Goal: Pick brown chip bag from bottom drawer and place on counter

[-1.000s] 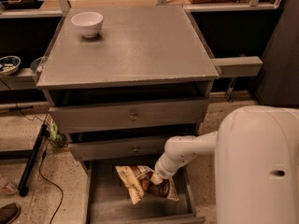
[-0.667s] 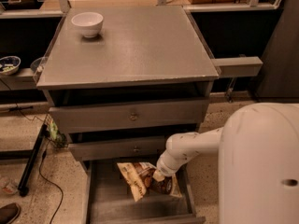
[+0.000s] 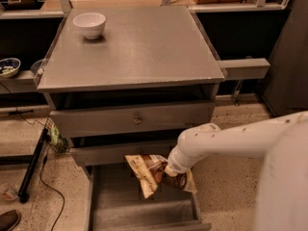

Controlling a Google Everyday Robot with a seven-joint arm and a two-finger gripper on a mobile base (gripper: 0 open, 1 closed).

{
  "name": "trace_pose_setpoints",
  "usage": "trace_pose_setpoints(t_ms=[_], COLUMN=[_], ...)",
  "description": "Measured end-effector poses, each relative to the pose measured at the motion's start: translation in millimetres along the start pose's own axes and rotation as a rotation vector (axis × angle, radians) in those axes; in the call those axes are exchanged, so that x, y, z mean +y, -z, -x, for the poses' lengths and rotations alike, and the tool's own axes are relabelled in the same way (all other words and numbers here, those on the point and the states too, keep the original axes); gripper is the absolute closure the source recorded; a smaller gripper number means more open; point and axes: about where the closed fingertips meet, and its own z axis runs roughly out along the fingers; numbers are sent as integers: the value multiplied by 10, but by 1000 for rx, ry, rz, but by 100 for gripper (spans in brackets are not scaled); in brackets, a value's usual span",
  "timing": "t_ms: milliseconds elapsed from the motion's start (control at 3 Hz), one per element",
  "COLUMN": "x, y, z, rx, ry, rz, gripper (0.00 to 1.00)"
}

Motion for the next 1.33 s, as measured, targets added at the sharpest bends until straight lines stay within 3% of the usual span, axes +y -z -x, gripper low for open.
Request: trace_pose_setpoints(t_ms=[333,667,1333], x=[-117,-117,-224], y=[536,537,1103], z=[147,147,243], rx=[-31,-31,-21], ry=[20,20,36], rz=[-73,-74,-185], gripper=[100,100,100])
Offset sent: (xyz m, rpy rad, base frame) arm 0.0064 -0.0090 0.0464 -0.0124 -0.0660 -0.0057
